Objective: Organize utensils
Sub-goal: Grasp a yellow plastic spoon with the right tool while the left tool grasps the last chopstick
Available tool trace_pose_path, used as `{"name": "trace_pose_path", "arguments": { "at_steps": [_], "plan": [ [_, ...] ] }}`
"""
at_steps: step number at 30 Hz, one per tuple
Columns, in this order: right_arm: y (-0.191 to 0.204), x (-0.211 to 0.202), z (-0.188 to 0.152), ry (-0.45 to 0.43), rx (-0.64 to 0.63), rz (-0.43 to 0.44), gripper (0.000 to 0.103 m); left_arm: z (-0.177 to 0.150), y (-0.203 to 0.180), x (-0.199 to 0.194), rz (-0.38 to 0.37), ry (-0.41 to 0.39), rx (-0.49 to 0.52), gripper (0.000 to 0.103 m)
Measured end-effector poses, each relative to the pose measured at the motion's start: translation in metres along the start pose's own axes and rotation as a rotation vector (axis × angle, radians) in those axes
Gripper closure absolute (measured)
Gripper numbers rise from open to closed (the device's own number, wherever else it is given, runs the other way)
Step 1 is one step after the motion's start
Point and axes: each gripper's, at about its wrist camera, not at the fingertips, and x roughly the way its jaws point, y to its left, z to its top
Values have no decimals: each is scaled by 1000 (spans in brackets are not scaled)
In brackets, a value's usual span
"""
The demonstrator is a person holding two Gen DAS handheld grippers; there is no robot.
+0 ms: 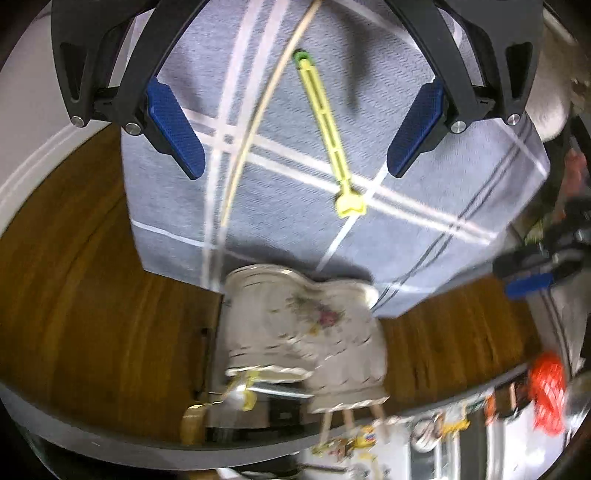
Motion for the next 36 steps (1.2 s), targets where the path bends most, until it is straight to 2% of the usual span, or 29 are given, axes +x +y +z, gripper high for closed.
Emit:
{"name": "trace_pose_path", "arguments": {
  "at_steps": [6,8,11,16,20,23,28,33,36],
  "plan": [
    [17,22,2,111,-36,46,45,-1,2,-5,5,-2,-1,6],
    [19,29,3,140,-38,44,61,-1,4,-7,4,-5,-4,6],
    [18,38,4,171,-10,64,75,-1,6,-9,2,-10,-9,6],
    [21,43,9,175,-17,57,80,0,6,-9,3,-9,-11,6],
    [28,47,14,199,-73,44,84,0,6,-9,3,-9,-5,6],
    [34,49,18,218,-113,47,91,1,5,-8,0,-6,-5,6],
    [40,49,20,228,-178,41,93,0,2,-6,0,4,3,6],
    [24,21,25,130,-89,73,93,3,-4,-3,-6,20,9,6],
    [-1,-9,28,34,14,96,93,5,-17,3,-21,43,19,6]
  ]
}}
